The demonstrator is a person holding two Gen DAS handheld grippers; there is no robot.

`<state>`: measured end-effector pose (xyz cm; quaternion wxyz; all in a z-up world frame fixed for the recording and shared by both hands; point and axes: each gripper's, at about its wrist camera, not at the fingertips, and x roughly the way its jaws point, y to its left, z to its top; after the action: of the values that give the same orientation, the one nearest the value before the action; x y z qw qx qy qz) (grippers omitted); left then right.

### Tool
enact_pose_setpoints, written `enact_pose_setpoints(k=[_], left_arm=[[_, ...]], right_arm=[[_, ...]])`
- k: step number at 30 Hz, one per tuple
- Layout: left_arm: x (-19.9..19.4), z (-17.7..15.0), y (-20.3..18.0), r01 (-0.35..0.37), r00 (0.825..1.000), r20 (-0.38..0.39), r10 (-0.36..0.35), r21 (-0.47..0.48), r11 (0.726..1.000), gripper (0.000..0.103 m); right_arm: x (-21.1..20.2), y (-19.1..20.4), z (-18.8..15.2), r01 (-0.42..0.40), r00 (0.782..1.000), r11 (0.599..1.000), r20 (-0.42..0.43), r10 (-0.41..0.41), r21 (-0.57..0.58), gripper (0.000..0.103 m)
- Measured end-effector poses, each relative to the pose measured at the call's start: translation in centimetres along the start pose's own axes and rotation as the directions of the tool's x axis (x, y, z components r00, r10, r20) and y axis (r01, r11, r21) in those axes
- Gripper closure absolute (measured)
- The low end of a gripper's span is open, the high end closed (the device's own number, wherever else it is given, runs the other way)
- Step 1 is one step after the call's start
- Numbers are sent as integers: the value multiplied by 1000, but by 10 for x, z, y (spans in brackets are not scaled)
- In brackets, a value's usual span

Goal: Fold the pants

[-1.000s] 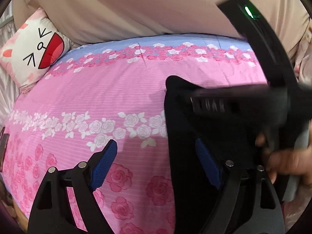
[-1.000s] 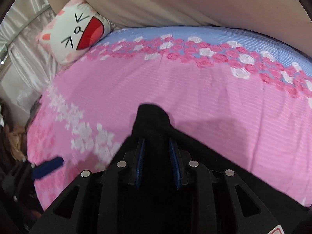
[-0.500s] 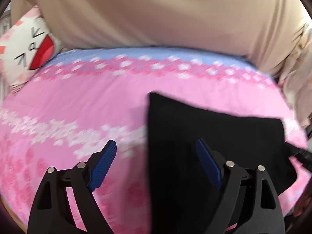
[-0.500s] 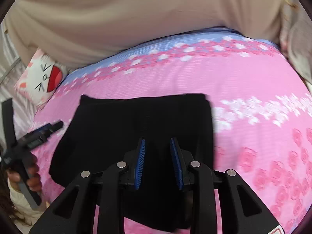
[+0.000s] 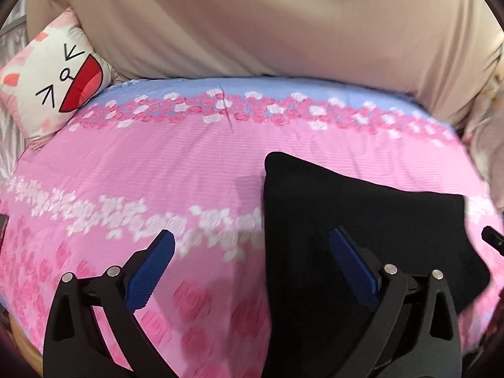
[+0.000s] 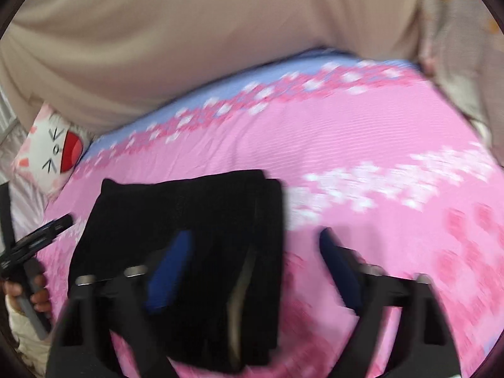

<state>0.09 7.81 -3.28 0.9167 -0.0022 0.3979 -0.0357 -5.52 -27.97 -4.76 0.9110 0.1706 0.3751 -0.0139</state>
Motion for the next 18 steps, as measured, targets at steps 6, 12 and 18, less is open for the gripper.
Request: enact_pose_setpoints(k=[6,12,18], left_arm=[[-12,-22,-14,63,997,-34,-62,29,998,6],[4,-33,-47,33,997,-72,-25,112,993,6],[20,-37,-55,-10,995,-95,22,131,991,6]], right_arm=[[-16,4,-11,-116,993,993,-9,116,-11,20],[54,28,10,-132,987,990,-99,126,-55,52],[17,53,29,-129,991,978,20,134,-164,82]])
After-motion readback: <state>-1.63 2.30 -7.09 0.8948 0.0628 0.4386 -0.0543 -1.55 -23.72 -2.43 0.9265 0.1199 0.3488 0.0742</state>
